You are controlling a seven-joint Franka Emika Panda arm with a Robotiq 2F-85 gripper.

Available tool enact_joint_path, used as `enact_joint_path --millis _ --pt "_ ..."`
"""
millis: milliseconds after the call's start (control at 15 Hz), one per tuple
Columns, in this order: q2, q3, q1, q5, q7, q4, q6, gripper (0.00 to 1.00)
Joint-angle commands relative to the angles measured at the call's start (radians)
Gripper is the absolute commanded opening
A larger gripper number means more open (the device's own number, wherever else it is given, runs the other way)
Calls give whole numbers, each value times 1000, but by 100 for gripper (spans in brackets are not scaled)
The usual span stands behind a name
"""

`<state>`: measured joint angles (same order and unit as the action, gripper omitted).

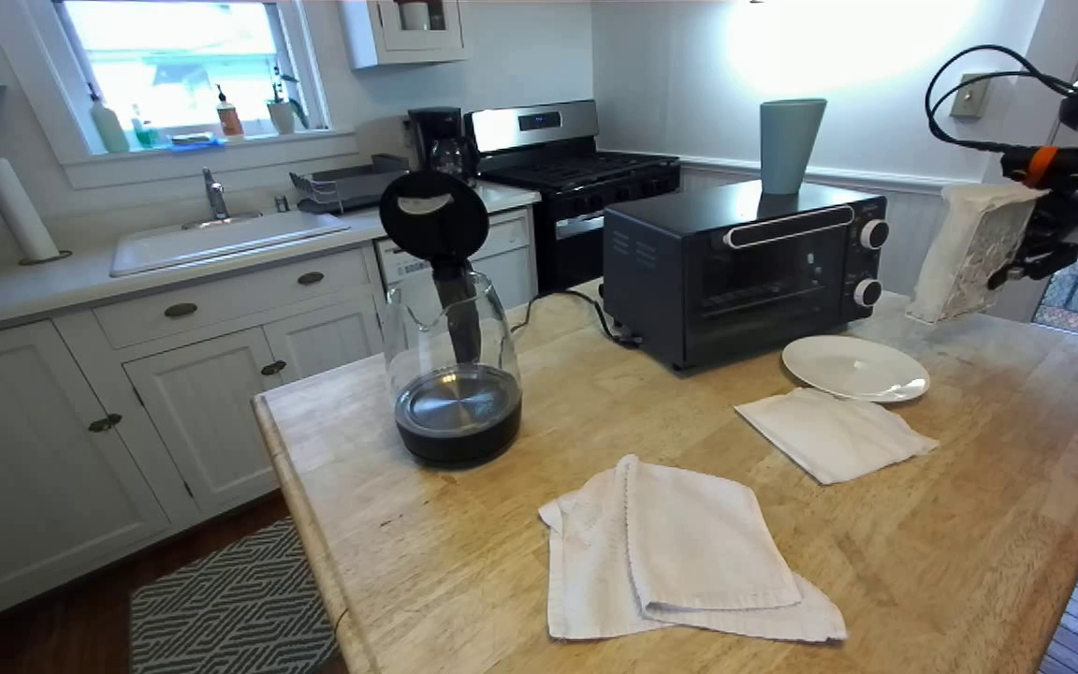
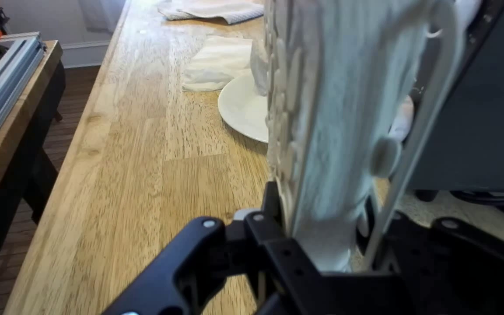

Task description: Put the paper towel container on the oven

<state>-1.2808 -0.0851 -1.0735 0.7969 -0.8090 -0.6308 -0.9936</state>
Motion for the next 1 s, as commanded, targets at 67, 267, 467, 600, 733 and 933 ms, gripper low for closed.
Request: enact_joint_path --millis 67,267,467,600,733,933 --pt "56 39 -29 -1 -101 25 25 16" --pt "142 -19 -6 -25 -77 -27 23 16" --pt "219 -49 19 -73 -49 -58 57 16" --pt "269 -67 40 -116 -25 -77 99 16" --pt "311 -77 59 -164 1 -86 171 16" --pt "426 -23 86 -261 53 -227 167 16"
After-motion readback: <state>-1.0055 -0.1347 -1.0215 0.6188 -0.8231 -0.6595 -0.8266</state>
